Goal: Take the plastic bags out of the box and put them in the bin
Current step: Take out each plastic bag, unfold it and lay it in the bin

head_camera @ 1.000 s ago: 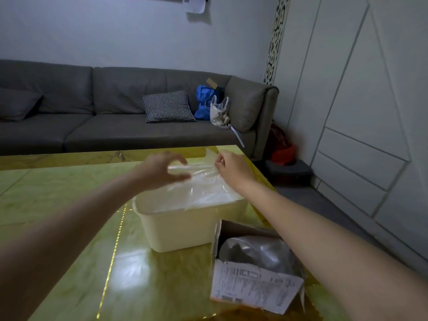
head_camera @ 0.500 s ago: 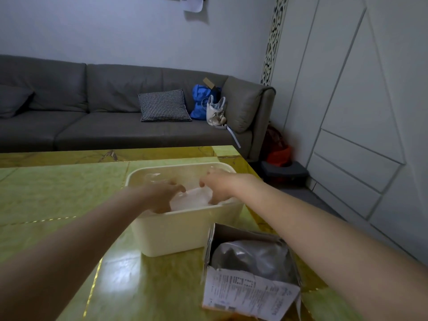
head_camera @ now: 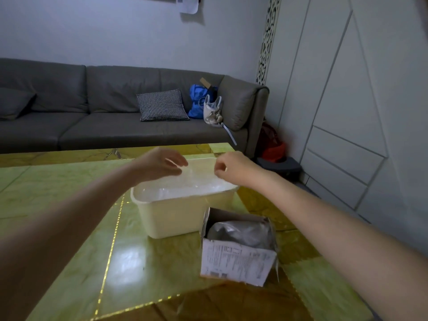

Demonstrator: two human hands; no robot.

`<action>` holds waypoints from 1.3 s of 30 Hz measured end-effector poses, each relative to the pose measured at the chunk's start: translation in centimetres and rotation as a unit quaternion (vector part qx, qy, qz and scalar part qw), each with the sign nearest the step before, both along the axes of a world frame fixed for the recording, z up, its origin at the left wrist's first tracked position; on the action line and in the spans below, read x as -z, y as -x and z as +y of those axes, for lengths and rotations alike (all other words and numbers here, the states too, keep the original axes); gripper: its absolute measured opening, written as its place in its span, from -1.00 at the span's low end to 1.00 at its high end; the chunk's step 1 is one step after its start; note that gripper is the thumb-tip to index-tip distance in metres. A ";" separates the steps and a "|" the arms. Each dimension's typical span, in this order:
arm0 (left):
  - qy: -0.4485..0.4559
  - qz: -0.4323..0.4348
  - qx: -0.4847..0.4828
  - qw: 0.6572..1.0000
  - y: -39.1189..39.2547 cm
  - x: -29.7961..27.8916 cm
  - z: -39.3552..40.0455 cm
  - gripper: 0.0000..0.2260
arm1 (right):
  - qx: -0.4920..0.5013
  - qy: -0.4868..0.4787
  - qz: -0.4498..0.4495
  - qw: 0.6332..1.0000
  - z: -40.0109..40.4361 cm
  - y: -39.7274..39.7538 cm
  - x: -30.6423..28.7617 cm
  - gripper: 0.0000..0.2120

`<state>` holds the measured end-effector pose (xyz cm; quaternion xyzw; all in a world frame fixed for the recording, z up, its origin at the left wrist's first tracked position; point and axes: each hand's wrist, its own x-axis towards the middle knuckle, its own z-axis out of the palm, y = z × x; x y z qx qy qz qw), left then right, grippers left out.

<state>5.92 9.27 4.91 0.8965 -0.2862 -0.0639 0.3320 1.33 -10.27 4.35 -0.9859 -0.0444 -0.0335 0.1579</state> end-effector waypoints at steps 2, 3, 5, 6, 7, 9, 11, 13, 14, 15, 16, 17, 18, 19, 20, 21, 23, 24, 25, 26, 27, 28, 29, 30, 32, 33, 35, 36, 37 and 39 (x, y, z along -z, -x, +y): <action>-0.019 -0.037 0.022 0.999 1.6 -0.1 -1.1 -0.82 | -0.002 -0.012 0.028 1.000 -0.3 2.5 -0.9 -0.80; -0.053 -0.037 0.044 0.997 2.8 0.1 -1.8 -0.81 | -0.003 0.001 0.071 0.997 -0.4 3.9 -1.1 -0.80; -0.137 -0.047 0.089 0.985 4.6 1.0 -3.2 -0.81 | 0.002 0.045 0.175 0.984 -0.1 5.7 -0.8 -0.76; -0.177 -0.057 0.104 0.977 5.6 1.5 -3.8 -0.81 | 0.011 0.075 0.216 0.974 0.2 6.6 -0.3 -0.73; -0.213 -0.071 0.111 0.968 6.4 2.0 -4.4 -0.78 | 0.021 0.114 0.235 0.965 0.4 7.3 0.4 -0.70; -0.254 -0.092 0.108 0.957 8.0 2.9 -5.2 -0.73 | 0.040 0.184 0.224 0.956 0.9 8.9 2.0 -0.72; -0.263 -0.104 0.103 0.954 8.9 3.3 -5.5 -0.71 | 0.059 0.194 0.170 0.964 1.3 10.0 3.2 -0.85; -0.266 -0.111 0.105 0.952 9.3 3.5 -5.6 -0.71 | 0.083 0.171 0.123 0.974 1.4 10.3 3.8 -0.90; -0.268 -0.117 0.107 0.950 9.4 3.7 -5.6 -0.71 | 0.096 0.152 0.104 0.978 1.4 10.2 3.8 -0.90; -0.272 -0.125 0.109 0.948 9.4 3.8 -5.6 -0.71 | 0.108 0.132 0.088 0.981 1.3 10.0 3.8 -0.90; -0.275 -0.135 0.111 0.945 9.5 4.1 -5.7 -0.71 | 0.120 0.109 0.074 0.984 1.1 9.9 3.8 -0.91; -0.278 -0.145 0.114 0.943 9.5 4.4 -5.9 -0.71 | 0.129 0.087 0.062 0.986 0.9 9.7 3.7 -0.92; -0.277 -0.154 0.116 0.941 9.5 4.7 -6.0 -0.72 | 0.132 0.067 0.057 0.987 0.7 9.6 3.7 -0.93; -0.273 -0.160 0.116 0.941 9.4 5.0 -6.1 -0.73 | 0.130 0.051 0.057 0.989 0.5 9.5 3.6 -0.92; -0.267 -0.165 0.112 0.943 9.4 5.2 -6.2 -0.74 | 0.121 0.035 0.064 0.990 0.3 9.5 3.6 -0.90; -0.260 -0.170 0.100 0.945 9.4 5.4 -6.3 -0.76 | 0.107 0.017 0.074 0.991 0.2 9.5 3.4 -0.87; -0.245 -0.186 0.063 0.949 9.5 5.4 -6.5 -0.79 | 0.083 -0.025 0.106 0.991 0.1 9.8 2.9 -0.78; -0.234 -0.195 0.048 0.951 9.6 5.2 -6.6 -0.81 | 0.080 -0.045 0.119 0.989 -0.1 9.9 2.5 -0.74; -0.223 -0.201 0.039 0.953 9.6 5.2 -6.6 -0.83 | 0.080 -0.069 0.129 0.986 -0.1 9.8 2.1 -0.69; -0.209 -0.205 0.035 0.956 9.6 5.1 -6.6 -0.85 | 0.085 -0.097 0.138 0.982 -0.1 9.7 1.8 -0.65; -0.195 -0.206 0.032 0.958 9.6 5.0 -6.5 -0.86 | 0.094 -0.130 0.149 0.976 -0.1 9.6 1.4 -0.64; -0.180 -0.207 0.031 0.961 9.7 4.9 -6.4 -0.86 | 0.104 -0.156 0.157 0.970 -0.1 9.4 1.2 -0.64; -0.167 -0.209 0.032 0.963 9.7 4.9 -6.4 -0.85 | 0.115 -0.172 0.164 0.964 0.0 9.2 1.1 -0.62; -0.156 -0.209 0.037 0.965 9.7 5.0 -6.3 -0.84 | 0.123 -0.176 0.169 0.962 0.0 9.1 1.0 -0.60; -0.143 -0.189 0.048 0.970 9.8 5.1 -6.1 -0.84 | 0.123 -0.160 0.179 0.963 -0.1 9.2 0.9 -0.57; -0.133 -0.167 0.047 0.976 9.8 5.2 -6.0 -0.85 | 0.119 -0.152 0.186 0.963 0.0 9.3 1.0 -0.54; -0.104 -0.118 0.031 0.987 9.8 5.2 -5.9 -0.86 | 0.108 -0.155 0.180 0.965 0.0 9.4 1.0 -0.59; -0.091 -0.096 0.024 0.991 9.8 5.2 -5.8 -0.84 | 0.103 -0.165 0.167 0.967 0.0 9.5 0.9 -0.65; -0.073 -0.064 0.023 0.995 9.8 5.1 -5.8 -0.80 | 0.098 -0.174 0.156 0.967 -0.1 9.7 0.6 -0.68; -0.016 0.041 0.029 0.999 10.2 4.9 -5.8 -0.68 | 0.085 -0.187 0.151 0.967 0.0 9.7 -0.1 -0.70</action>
